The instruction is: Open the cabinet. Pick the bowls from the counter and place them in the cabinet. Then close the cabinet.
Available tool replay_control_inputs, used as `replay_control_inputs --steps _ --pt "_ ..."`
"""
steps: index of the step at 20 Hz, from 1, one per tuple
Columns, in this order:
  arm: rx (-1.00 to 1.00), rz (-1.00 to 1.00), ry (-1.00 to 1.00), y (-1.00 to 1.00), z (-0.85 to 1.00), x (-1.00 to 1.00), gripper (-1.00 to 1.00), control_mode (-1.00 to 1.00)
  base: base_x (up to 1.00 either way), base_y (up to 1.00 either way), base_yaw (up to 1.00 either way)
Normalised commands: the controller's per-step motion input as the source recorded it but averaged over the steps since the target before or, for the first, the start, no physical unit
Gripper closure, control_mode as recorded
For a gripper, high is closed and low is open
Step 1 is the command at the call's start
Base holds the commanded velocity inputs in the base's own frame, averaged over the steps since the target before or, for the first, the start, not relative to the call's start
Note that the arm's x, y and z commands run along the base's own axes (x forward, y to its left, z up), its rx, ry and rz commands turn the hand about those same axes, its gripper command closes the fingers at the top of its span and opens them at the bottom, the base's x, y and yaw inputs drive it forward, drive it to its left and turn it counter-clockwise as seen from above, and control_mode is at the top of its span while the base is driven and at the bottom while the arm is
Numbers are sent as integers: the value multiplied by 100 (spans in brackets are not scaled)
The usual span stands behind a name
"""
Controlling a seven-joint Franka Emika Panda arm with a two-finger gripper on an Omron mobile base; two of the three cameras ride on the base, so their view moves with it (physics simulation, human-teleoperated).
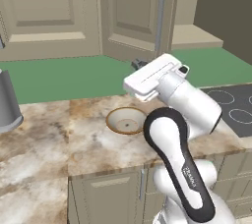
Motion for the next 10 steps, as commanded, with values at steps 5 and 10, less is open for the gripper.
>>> replay_control_inputs --steps 5,10 --pt "-1 5 6 50 29 -65 -100 -100 0 0 0" --pt "22 7 0 -100 53 -87 -100 -100 0 0 0"
